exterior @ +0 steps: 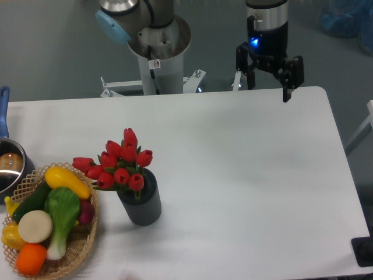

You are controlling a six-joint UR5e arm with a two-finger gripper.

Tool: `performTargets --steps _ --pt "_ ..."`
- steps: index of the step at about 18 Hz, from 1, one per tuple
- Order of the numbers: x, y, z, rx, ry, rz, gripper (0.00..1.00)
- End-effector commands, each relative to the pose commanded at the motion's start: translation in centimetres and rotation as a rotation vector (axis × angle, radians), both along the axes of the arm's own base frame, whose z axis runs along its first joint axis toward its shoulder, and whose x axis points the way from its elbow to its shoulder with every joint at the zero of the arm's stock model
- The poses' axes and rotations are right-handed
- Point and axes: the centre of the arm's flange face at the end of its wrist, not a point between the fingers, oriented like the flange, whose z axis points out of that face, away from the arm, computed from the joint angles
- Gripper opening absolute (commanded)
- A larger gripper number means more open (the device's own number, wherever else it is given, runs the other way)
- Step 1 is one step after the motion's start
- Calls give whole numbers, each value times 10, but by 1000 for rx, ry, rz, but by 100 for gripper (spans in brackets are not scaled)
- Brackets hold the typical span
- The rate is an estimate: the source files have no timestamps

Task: Pick up the flowers from the vase
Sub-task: 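Open the gripper and begin moving it toward the tulip vase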

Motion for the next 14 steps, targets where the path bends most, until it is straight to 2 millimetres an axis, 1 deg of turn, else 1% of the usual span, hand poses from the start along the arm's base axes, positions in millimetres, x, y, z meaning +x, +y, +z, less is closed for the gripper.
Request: performTargets --steps 7,9,11,14 --pt "-1 1 -2 16 -9 7 100" --pt "-1 3 -5 44 -27 0 100" --pt "0 5 -11 107 -67 21 100" --pt "5 13 -19 254 -122 73 100"
